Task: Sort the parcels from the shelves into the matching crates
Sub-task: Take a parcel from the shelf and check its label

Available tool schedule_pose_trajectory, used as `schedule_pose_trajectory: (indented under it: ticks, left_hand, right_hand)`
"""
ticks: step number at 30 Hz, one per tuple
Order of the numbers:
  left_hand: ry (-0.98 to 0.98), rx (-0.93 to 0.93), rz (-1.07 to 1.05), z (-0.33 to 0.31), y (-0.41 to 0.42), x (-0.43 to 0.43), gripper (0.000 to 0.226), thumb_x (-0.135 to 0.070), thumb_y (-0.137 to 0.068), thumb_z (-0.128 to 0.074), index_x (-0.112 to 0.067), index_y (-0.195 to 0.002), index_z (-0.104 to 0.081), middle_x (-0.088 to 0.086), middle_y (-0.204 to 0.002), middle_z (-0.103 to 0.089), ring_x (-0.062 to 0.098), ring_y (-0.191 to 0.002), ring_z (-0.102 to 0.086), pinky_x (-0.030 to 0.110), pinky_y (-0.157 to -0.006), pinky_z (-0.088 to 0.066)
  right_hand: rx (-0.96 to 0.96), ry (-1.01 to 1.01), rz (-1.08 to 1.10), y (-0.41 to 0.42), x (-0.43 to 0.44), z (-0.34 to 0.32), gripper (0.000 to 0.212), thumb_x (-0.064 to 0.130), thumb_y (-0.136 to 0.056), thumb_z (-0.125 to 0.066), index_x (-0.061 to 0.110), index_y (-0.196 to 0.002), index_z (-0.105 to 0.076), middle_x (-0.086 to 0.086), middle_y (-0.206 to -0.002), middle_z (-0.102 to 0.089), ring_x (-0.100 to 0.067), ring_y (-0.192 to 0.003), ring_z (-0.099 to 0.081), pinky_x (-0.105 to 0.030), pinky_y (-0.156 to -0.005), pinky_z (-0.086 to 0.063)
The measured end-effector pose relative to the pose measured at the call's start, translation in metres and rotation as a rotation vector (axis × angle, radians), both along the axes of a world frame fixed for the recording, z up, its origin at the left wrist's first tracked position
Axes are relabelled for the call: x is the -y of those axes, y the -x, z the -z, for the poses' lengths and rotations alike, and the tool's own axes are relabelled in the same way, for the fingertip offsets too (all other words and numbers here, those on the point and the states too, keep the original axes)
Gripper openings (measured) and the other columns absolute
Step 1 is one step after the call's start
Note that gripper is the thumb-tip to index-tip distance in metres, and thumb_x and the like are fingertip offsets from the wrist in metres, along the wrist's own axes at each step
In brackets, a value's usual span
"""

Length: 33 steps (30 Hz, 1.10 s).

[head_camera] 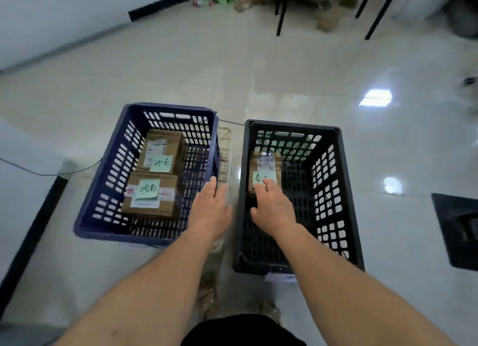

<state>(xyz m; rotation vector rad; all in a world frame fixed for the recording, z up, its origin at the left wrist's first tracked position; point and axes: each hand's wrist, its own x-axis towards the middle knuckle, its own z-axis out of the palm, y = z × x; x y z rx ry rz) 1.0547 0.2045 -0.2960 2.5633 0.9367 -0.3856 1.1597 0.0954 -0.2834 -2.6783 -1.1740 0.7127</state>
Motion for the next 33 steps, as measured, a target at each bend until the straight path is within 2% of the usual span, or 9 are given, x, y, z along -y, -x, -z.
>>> schedule_pose_trajectory:
  ticks: [6,11,18,24,27,30,33]
  left_hand:
    - [-0.108,0.008,-0.221,-0.043,0.045,0.009,0.066,-0.040,-0.100,-0.035,-0.017,-0.153,-0.002,0.008,-0.160,0.008,0.024,-0.148,0.002,0.039,-0.120,-0.008]
    - [-0.198,-0.030,-0.379,-0.063,0.098,0.038,0.070,-0.046,-0.098,-0.038,-0.018,-0.153,-0.004,0.010,-0.160,0.007,0.026,-0.147,-0.003,0.041,-0.119,-0.008]
    - [-0.241,-0.062,-0.679,-0.087,0.178,0.074,0.068,-0.047,-0.098,-0.033,-0.020,-0.153,-0.003,0.008,-0.161,0.004,0.023,-0.148,0.001,0.043,-0.119,-0.007]
    - [-0.285,-0.101,-0.891,-0.106,0.261,0.099,0.069,-0.050,-0.099,-0.031,-0.020,-0.153,0.000,0.008,-0.161,0.008,0.025,-0.148,0.001,0.043,-0.120,-0.005]
    - [-0.309,-0.068,-1.001,-0.116,0.306,0.109,0.070,-0.052,-0.098,-0.031,-0.021,-0.153,0.001,0.008,-0.160,0.011,0.024,-0.148,0.004,0.043,-0.119,-0.001]
    - [-0.376,-0.061,-1.090,-0.123,0.355,0.124,0.072,-0.054,-0.097,-0.031,-0.020,-0.153,0.000,0.008,-0.160,0.009,0.024,-0.148,0.002,0.045,-0.119,-0.005]
    - [-0.392,-0.078,-1.192,-0.132,0.410,0.146,0.074,-0.056,-0.096,-0.031,-0.021,-0.153,0.001,0.008,-0.160,0.009,0.024,-0.148,0.002,0.045,-0.119,-0.006]
  right_hand:
    - [0.078,-0.118,-0.212,0.032,-0.020,-0.037,0.053,0.026,-0.091,-0.054,0.015,-0.140,-0.037,-0.011,-0.150,-0.031,-0.027,-0.137,-0.031,-0.038,-0.109,-0.034]
    - [0.116,-0.187,-0.414,0.064,-0.019,-0.061,0.059,0.038,-0.092,-0.055,0.015,-0.143,-0.035,-0.012,-0.151,-0.030,-0.030,-0.137,-0.030,-0.040,-0.112,-0.030]
    - [0.134,-0.240,-0.711,0.125,-0.024,-0.088,0.056,0.043,-0.094,-0.049,0.015,-0.141,-0.036,-0.013,-0.150,-0.031,-0.031,-0.135,-0.033,-0.043,-0.109,-0.032]
    - [0.143,-0.310,-0.940,0.206,-0.031,-0.112,0.053,0.042,-0.093,-0.051,0.018,-0.138,-0.037,-0.010,-0.144,-0.035,-0.029,-0.130,-0.037,-0.042,-0.107,-0.031]
    - [0.164,-0.333,-1.057,0.254,-0.036,-0.127,0.055,0.043,-0.093,-0.050,0.017,-0.139,-0.034,-0.011,-0.147,-0.031,-0.031,-0.131,-0.035,-0.042,-0.107,-0.029]
    - [0.179,-0.359,-1.159,0.306,-0.034,-0.141,0.059,0.043,-0.094,-0.048,0.016,-0.144,-0.029,-0.012,-0.153,-0.023,-0.031,-0.137,-0.028,-0.042,-0.110,-0.026]
    - [0.191,-0.390,-1.264,0.364,-0.024,-0.151,0.058,0.043,-0.094,-0.048,0.017,-0.143,-0.032,-0.011,-0.150,-0.028,-0.030,-0.134,-0.032,-0.040,-0.107,-0.028]
